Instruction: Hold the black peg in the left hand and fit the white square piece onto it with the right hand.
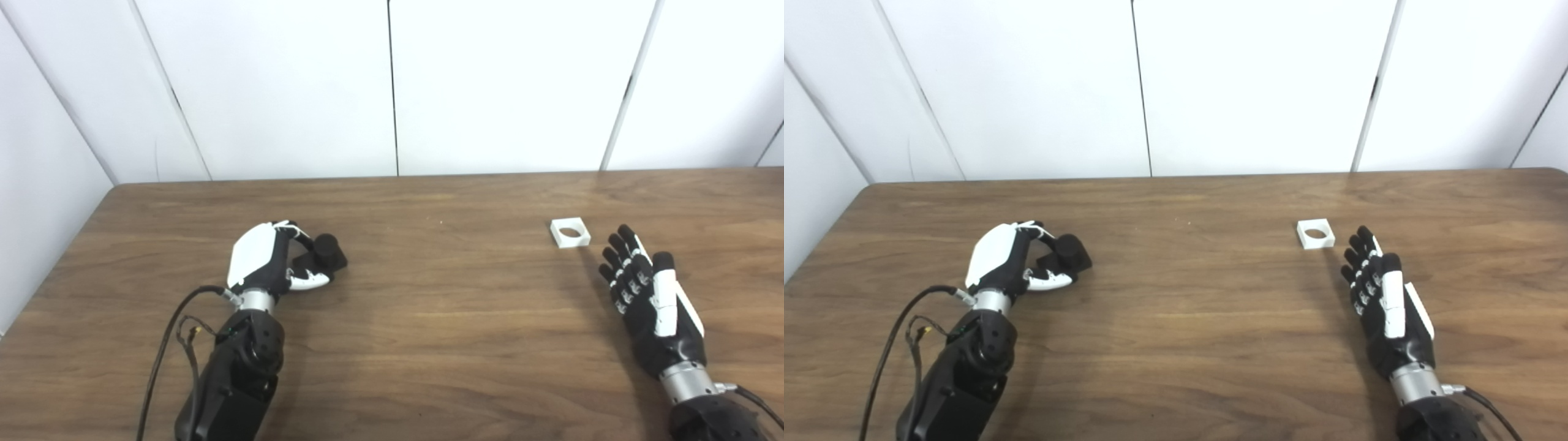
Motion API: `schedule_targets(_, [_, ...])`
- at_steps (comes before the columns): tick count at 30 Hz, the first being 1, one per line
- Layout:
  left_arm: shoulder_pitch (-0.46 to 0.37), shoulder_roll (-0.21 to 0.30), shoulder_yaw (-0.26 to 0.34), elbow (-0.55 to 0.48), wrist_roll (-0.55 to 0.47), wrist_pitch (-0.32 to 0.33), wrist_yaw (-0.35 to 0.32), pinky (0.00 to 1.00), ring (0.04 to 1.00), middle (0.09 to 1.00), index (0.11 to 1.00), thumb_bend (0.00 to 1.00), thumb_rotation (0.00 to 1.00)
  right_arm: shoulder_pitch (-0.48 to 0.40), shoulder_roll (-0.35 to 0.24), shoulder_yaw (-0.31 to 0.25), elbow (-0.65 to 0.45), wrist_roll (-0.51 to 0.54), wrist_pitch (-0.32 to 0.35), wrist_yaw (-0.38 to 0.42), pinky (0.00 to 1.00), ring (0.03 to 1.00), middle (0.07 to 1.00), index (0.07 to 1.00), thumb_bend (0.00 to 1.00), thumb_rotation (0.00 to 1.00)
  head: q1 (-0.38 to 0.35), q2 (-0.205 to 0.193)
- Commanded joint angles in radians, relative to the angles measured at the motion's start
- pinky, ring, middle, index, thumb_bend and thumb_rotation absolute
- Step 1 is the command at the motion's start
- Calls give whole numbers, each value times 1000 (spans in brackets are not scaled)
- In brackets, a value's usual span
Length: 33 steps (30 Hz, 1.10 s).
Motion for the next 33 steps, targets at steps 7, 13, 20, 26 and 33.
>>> schedule_targets(7, [66,6,-25,-100,3,-19,-47,807,926,886,490,509,78,14,21,8,-25,-6,6,-8,1000,1000,1000,1000,685,1000,-6,7])
schedule_targets(13, [110,8,-58,-170,22,-15,-74,832,943,896,491,509,79,18,23,9,-33,-6,12,-7,1000,1000,1000,1000,684,1000,-12,13])
schedule_targets(20, [149,3,-90,-219,39,-14,-101,912,958,906,491,509,80,21,26,10,-50,-7,28,-11,1000,1000,1000,1000,674,1000,-15,18])
schedule_targets(26, [173,-7,-107,-241,36,-12,-117,991,965,910,491,508,82,23,25,13,-56,-10,32,-14,1000,1000,1000,1000,665,1000,-20,21])
schedule_targets(33, [192,-20,-119,-263,43,-1,-141,1000,964,913,491,508,83,29,26,18,-70,-16,43,-22,1000,1000,1000,1000,675,1000,-27,25])
